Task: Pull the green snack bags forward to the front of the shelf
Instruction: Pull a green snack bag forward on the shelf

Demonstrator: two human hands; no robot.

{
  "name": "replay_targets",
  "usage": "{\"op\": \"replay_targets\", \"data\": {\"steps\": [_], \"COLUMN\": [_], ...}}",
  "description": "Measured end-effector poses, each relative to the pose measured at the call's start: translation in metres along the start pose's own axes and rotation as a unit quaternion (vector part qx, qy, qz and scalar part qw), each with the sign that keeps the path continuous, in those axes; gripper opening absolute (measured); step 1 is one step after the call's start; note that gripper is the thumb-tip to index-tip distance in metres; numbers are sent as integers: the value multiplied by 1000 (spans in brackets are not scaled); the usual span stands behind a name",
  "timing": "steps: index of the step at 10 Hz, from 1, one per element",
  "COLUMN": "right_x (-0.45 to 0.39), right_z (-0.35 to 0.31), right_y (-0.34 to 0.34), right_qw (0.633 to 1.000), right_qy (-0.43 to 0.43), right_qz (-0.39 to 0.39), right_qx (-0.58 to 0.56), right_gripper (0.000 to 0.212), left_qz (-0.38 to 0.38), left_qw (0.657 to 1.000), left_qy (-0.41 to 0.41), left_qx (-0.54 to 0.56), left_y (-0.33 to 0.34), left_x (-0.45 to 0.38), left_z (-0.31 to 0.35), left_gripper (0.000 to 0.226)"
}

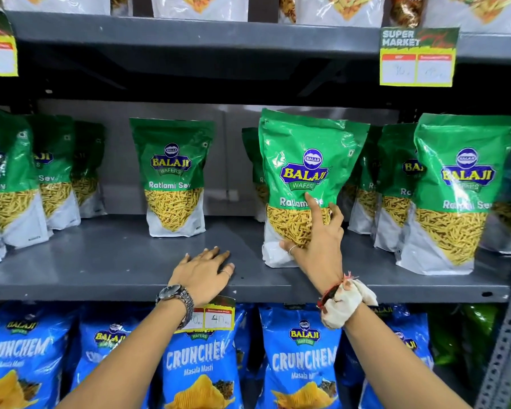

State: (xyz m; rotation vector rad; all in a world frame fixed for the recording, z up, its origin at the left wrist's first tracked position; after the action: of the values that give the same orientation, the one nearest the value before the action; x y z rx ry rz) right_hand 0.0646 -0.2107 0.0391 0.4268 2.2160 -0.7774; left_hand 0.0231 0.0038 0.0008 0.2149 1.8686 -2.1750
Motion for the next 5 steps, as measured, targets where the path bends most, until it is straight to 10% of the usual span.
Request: {"op": "replay_targets", "data": {"steps": [5], "right_x": [13], "right_z": [-6], "right_y": [-19], "right_qw": [1000], "right_qy": [-3], "right_qz": [-1], "right_qx": [16], "right_gripper": [96], "left_qz": [-6], "left_qw": [1000], "left_qy": [-2], "left_qx": [-6], "left_y": [-1], "left_x": [0], "left_z": [2], "left_gripper": [52]}}
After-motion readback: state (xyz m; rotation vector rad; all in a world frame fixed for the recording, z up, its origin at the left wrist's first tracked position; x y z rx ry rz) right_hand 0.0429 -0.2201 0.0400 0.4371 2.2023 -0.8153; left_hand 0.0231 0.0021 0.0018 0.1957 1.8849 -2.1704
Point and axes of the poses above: each hand's wrist, its own x-axis away from the middle knuckle, its own y-axis out of the palm, z = x × y, the point moved 2 cm from there along -x, towards the middle knuckle, and after that the axes turned 3 degrees about z, right-handed, at the moved point
